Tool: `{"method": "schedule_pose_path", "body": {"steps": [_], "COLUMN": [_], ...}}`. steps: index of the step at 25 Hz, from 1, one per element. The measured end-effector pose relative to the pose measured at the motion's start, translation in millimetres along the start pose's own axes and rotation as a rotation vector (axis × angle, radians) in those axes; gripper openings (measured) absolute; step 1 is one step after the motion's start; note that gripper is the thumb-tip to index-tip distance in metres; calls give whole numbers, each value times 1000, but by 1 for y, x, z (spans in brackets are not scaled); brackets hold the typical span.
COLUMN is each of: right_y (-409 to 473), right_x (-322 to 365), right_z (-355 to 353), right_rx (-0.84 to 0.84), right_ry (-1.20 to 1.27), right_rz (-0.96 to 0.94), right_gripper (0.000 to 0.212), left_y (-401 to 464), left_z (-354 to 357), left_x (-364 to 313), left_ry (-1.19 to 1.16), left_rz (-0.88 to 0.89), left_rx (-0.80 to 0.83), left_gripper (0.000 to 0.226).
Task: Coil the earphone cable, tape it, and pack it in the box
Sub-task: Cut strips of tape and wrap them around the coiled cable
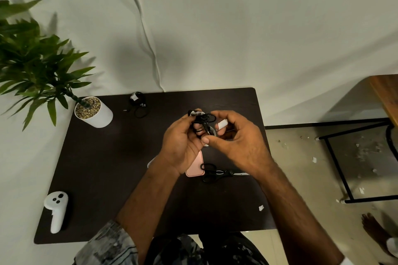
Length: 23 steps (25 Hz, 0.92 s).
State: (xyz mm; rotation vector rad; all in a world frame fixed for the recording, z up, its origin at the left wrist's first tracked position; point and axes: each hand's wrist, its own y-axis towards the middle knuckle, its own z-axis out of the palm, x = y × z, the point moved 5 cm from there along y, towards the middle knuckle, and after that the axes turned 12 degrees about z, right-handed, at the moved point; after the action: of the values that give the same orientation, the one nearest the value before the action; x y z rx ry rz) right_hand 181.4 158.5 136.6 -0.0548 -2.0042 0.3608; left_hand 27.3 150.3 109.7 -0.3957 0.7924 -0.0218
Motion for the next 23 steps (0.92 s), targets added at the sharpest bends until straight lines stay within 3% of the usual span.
{"method": "schedule_pose_path", "body": {"steps": [4,11,18,23], "right_y": [-2,2,4,6], "right_x": [12,7,-13,-19], "right_z": [8,3,1,11], "right_rx": [5,-40,48,127], "right_ry": [-39,202,419,367], "right_rz": [-20,-9,112,181], "right_gripper": [72,38,29,20], "left_y": [-5,-5,-5,-5], "left_z": [11,11,9,14], "left_x": [-2,-1,-12,-17], "left_ry": [162,268,0,-38], "left_rz": [92,154,122,111], "left_rx": [32,33,-15,49], "left_gripper": [25,26,24,24]}}
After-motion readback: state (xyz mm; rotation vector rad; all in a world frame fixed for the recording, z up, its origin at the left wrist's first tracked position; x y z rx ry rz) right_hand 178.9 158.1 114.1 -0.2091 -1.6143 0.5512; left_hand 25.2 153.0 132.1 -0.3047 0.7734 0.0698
